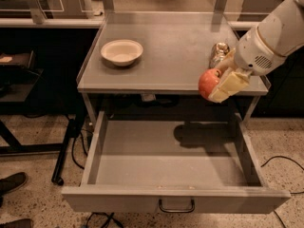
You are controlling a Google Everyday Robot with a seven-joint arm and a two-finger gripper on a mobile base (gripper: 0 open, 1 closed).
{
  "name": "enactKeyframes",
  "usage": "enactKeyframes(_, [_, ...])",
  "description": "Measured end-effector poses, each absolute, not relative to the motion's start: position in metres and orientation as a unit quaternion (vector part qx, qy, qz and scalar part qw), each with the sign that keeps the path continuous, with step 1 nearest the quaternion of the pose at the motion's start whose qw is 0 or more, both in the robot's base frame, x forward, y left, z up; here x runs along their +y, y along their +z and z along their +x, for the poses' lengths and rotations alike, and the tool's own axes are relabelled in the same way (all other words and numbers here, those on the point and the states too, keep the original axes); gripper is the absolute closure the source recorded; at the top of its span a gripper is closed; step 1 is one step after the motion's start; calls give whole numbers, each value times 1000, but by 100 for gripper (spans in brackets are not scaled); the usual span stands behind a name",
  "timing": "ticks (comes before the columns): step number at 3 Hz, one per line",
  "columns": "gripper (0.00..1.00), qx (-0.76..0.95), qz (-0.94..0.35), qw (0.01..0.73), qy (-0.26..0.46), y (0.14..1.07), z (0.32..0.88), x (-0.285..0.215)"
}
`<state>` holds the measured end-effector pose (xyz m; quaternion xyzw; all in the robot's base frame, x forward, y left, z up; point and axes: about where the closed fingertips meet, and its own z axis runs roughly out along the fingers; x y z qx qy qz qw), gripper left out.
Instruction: Place apple into top drawer
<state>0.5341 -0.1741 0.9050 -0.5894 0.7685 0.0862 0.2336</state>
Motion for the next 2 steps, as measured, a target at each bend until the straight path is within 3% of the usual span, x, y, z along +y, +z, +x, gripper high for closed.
enactKeyframes(2, [100,762,-580,210,200,814,509,-128])
